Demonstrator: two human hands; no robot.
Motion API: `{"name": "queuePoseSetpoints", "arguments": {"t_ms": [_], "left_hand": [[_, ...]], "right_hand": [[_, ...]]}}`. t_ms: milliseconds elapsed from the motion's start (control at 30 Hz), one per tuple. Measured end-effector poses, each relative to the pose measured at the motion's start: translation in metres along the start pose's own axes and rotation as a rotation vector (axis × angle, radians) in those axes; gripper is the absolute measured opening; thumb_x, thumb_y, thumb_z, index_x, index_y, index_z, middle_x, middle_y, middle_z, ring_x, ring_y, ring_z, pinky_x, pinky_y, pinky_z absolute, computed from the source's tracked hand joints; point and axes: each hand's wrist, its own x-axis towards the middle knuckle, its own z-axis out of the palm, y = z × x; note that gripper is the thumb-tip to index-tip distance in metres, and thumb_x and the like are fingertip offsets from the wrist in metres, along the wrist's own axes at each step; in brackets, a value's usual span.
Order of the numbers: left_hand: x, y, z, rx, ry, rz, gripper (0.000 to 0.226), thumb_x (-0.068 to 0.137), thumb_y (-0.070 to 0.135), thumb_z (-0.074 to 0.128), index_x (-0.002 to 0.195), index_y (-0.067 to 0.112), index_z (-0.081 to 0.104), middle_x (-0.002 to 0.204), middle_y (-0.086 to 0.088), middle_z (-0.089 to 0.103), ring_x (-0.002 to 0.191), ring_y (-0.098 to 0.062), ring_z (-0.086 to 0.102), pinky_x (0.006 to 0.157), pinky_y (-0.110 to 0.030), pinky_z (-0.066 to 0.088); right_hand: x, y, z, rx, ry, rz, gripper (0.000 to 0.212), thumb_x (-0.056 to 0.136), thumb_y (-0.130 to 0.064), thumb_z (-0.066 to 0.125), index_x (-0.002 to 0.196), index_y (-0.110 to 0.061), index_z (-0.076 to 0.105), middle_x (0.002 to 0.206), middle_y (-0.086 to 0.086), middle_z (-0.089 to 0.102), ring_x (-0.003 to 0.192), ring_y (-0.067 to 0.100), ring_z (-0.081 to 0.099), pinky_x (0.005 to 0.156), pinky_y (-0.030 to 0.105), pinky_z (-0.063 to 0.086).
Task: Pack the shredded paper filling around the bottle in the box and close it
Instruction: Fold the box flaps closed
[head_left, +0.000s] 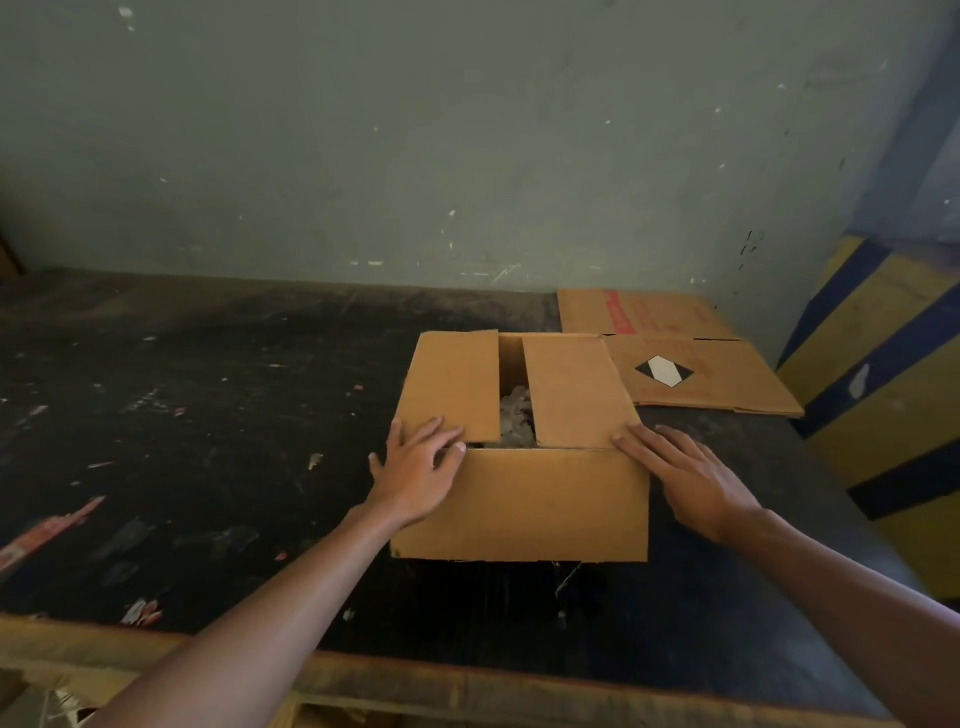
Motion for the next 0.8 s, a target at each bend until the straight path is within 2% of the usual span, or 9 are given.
{"name": "queuePoseSetpoints", "arguments": {"t_ms": [67,167,300,400,500,600,633,733,800], "left_hand": [[-0.002,-0.001,0.001,0.017,0.019,0.032,0.043,0.101,0.049,0.037,0.142,0.04,0.046,0.161,0.011,0.023,0.151,-0.029,-0.006,0.117,-0.063,0.004],[0.0,-0.005,-0.003,0.101,0.025,0.074,0.041,0.102,0.047,0.037,0.139,0.04,0.05,0.16,0.01,0.028,0.151,-0.031,0.0,0.119,-0.06,0.006],[0.004,-0.012,-0.011,0.179,-0.067,0.103,0.042,0.101,0.049,0.035,0.14,0.041,0.049,0.159,0.013,0.027,0.151,-0.029,0.001,0.117,-0.058,0.005],[0.011,-0.014,-0.024,0.096,-0.171,0.081,0.044,0.1,0.053,0.036,0.138,0.038,0.052,0.159,0.014,0.027,0.151,-0.025,0.001,0.117,-0.056,0.008],[0.023,-0.014,-0.046,-0.069,-0.25,-0.028,0.049,0.098,0.059,0.032,0.127,0.036,0.063,0.156,0.01,0.036,0.148,-0.019,0.018,0.114,-0.045,0.018],[0.027,-0.005,-0.069,-0.344,-0.232,-0.14,0.057,0.101,0.055,0.028,0.108,0.025,0.076,0.138,0.009,0.057,0.129,-0.014,0.045,0.106,-0.037,0.027],[0.026,-0.004,-0.074,-0.492,-0.214,-0.195,0.058,0.102,0.052,0.03,0.109,0.018,0.076,0.131,0.006,0.061,0.122,-0.014,0.051,0.106,-0.037,0.031],[0.03,-0.013,-0.082,-0.948,-0.104,-0.326,0.044,0.101,0.04,0.044,0.136,0.015,0.055,0.124,-0.007,0.064,0.123,-0.026,0.055,0.111,-0.048,0.032],[0.032,-0.017,-0.082,-1.05,-0.033,-0.353,0.044,0.101,0.043,0.04,0.136,0.019,0.053,0.128,-0.009,0.063,0.129,-0.03,0.051,0.11,-0.053,0.031]], "right_hand": [[0.001,-0.002,0.005,0.016,0.039,0.006,0.09,0.097,-0.021,0.053,0.148,-0.044,-0.017,0.164,-0.008,-0.005,0.149,0.022,0.007,0.119,0.041,0.018],[0.001,-0.005,0.012,0.09,0.078,0.023,0.083,0.098,-0.03,0.053,0.15,-0.043,-0.011,0.164,-0.008,-0.002,0.144,0.02,0.018,0.116,0.041,0.026],[-0.008,0.002,0.019,0.117,0.107,0.021,0.078,0.097,-0.037,0.053,0.153,-0.039,-0.001,0.164,-0.008,0.002,0.136,0.018,0.027,0.111,0.039,0.03],[-0.018,0.01,0.019,0.15,0.126,-0.005,0.079,0.095,-0.04,0.056,0.153,-0.04,0.003,0.163,-0.008,0.008,0.127,0.016,0.034,0.104,0.036,0.033],[-0.02,0.011,0.019,0.294,0.182,-0.024,0.084,0.082,-0.04,0.069,0.152,-0.036,0.023,0.159,-0.006,0.025,0.121,0.02,0.039,0.097,0.043,0.039],[-0.012,0.0,0.019,0.505,0.421,0.056,0.034,0.097,-0.034,0.051,0.131,-0.032,0.054,0.138,-0.006,0.055,0.109,0.017,0.051,0.089,0.044,0.046],[-0.008,-0.007,0.016,0.577,0.442,0.113,0.028,0.098,-0.039,0.045,0.12,-0.031,0.061,0.128,-0.008,0.06,0.107,0.014,0.052,0.088,0.041,0.046],[0.005,-0.025,0.006,0.771,0.483,0.252,0.032,0.096,-0.051,0.037,0.082,-0.03,0.057,0.094,-0.008,0.06,0.092,0.014,0.053,0.076,0.028,0.041],[0.014,-0.033,0.002,0.862,0.534,0.336,0.039,0.096,-0.05,0.04,0.071,-0.022,0.05,0.082,-0.003,0.053,0.079,0.016,0.052,0.067,0.028,0.039]]}}
